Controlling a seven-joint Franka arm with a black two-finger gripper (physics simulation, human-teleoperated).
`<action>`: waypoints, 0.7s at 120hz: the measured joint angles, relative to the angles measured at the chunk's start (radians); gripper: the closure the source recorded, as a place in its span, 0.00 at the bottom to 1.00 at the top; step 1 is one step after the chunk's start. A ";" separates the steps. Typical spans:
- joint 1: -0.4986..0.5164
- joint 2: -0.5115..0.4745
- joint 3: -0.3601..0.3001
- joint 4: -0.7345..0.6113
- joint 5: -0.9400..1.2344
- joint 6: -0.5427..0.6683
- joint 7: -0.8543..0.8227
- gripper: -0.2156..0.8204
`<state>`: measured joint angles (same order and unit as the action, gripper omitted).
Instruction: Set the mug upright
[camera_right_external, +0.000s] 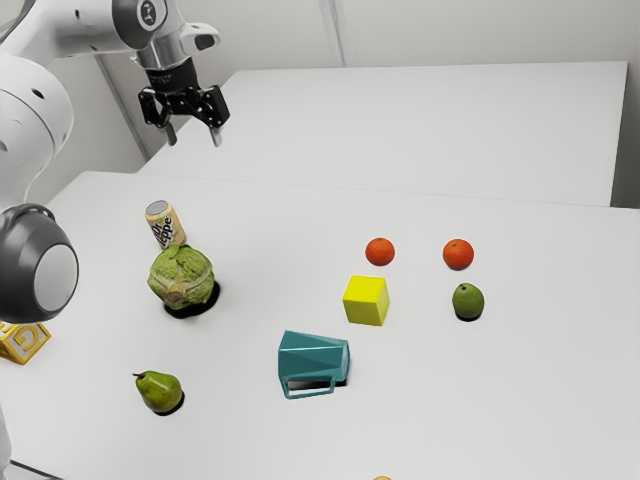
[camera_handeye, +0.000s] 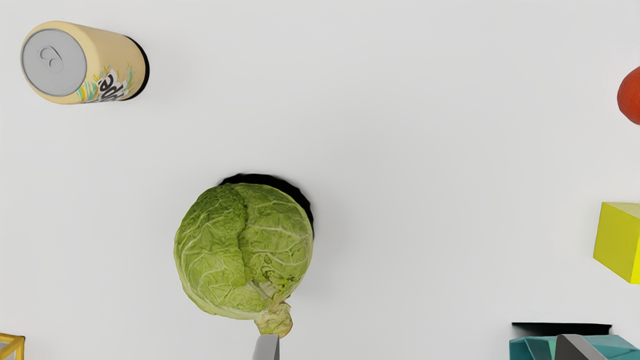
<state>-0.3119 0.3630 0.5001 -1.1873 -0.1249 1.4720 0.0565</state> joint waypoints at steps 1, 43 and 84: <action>0.000 0.000 0.000 0.000 0.000 0.000 0.000 0.21; -0.012 -0.072 -0.074 -0.136 -0.016 -0.015 -0.002 0.21; -0.013 -0.399 -0.185 -0.767 -0.019 0.312 -0.028 0.21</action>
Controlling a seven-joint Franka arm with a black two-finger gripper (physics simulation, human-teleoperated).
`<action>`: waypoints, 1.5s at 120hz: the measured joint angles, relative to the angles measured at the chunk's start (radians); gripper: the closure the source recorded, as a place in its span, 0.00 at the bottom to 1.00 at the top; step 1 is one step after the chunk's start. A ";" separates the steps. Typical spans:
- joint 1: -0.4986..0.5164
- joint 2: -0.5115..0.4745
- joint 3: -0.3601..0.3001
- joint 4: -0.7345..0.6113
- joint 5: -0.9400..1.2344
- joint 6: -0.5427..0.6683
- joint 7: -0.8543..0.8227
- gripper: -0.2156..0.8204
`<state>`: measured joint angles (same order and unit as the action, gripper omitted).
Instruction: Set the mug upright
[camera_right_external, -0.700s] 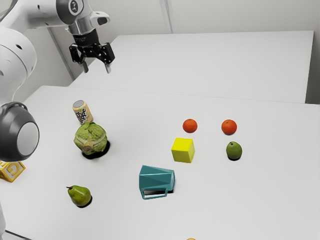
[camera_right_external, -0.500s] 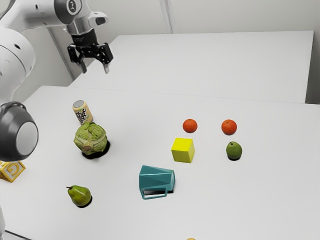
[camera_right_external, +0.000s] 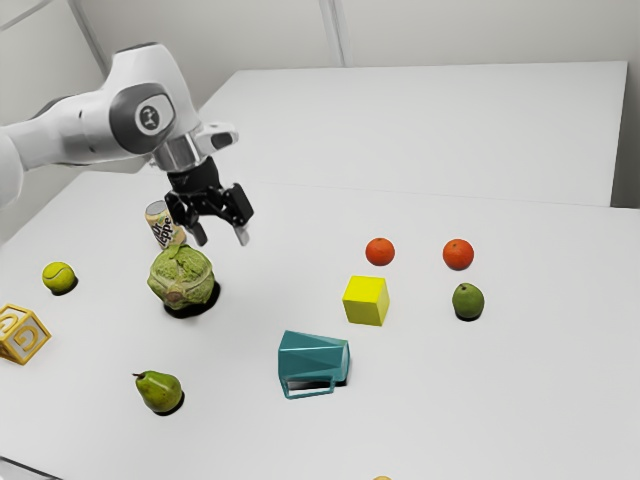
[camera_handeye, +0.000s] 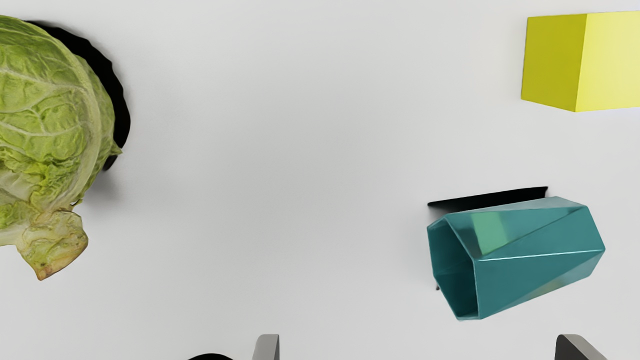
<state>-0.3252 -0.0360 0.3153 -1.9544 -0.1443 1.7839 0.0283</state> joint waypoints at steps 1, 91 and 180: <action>0.000 -0.005 -0.002 -0.011 0.002 0.009 -0.001 0.21; -0.056 -0.090 -0.020 -0.483 -0.177 0.482 0.013 0.21; -0.074 -0.017 -0.019 -0.549 -0.894 0.527 0.536 0.21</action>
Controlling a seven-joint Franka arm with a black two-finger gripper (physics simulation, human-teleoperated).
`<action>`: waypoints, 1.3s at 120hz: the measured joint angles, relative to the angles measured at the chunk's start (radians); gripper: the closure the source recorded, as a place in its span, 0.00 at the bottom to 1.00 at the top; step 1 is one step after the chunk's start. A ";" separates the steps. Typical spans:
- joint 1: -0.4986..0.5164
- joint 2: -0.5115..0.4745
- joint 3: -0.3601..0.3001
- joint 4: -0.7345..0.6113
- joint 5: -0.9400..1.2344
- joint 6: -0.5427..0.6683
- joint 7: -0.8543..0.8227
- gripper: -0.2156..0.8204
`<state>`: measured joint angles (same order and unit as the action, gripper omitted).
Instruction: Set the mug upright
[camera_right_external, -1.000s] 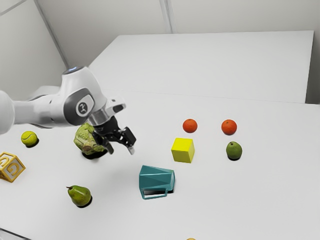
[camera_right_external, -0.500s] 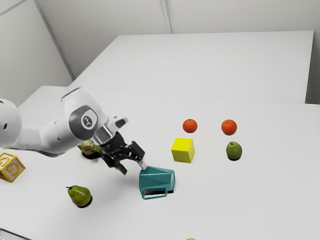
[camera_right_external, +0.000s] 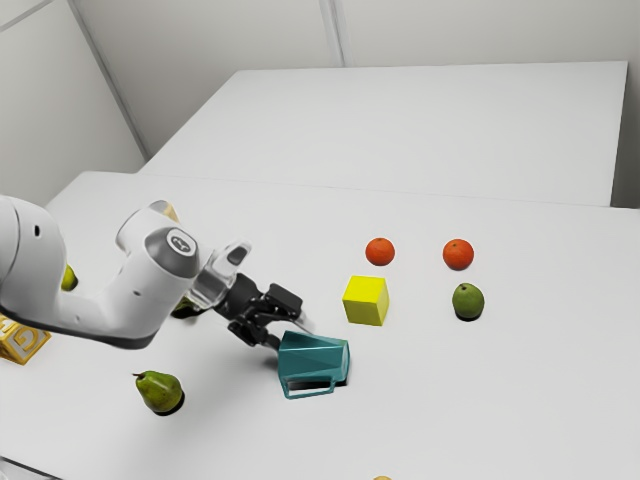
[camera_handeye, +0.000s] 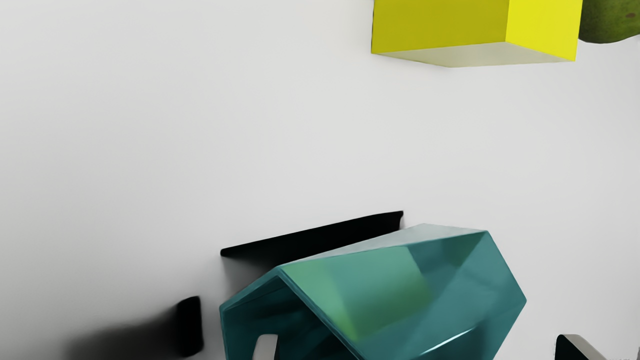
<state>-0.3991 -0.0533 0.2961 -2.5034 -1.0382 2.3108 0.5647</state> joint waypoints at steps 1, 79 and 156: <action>0.000 0.002 0.000 -0.001 -0.006 0.000 0.007 0.21; -0.007 0.017 0.000 -0.042 -0.215 -0.062 0.389 0.40; -0.037 -0.027 0.000 -0.053 -0.240 -0.052 0.517 0.89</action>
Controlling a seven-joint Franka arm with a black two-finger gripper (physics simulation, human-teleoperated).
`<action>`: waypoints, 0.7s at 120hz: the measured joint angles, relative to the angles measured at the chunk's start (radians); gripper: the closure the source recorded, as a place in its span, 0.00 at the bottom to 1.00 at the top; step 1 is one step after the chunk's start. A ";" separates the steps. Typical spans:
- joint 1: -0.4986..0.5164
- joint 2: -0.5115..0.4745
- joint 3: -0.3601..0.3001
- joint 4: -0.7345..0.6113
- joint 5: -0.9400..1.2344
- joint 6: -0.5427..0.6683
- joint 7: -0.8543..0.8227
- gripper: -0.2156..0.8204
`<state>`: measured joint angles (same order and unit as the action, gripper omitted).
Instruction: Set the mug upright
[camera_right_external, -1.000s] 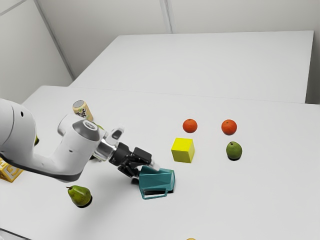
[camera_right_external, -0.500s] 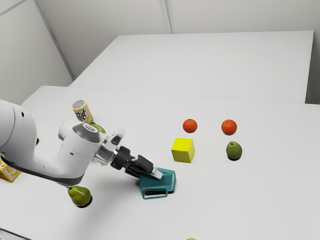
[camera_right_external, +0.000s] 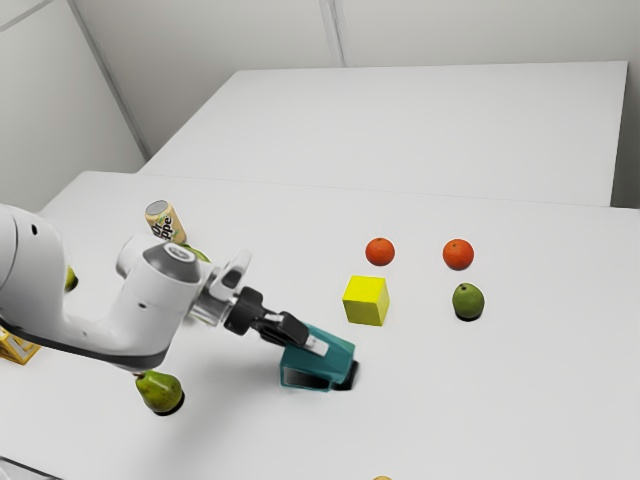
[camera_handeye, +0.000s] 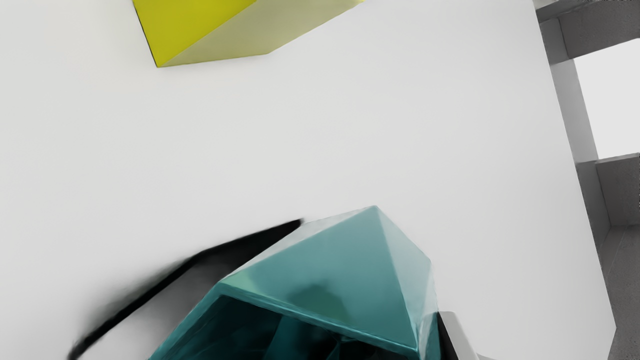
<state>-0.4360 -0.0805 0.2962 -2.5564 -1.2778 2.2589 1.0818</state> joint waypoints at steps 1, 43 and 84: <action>0.000 -0.003 0.000 0.000 0.000 0.000 0.001 0.89; -0.003 -0.113 -0.016 0.028 0.235 0.061 -0.046 0.96; 0.001 -0.062 -0.016 0.202 0.844 0.110 -0.229 0.97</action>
<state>-0.4353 -0.1429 0.2803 -2.3548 -0.4337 2.3691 0.8525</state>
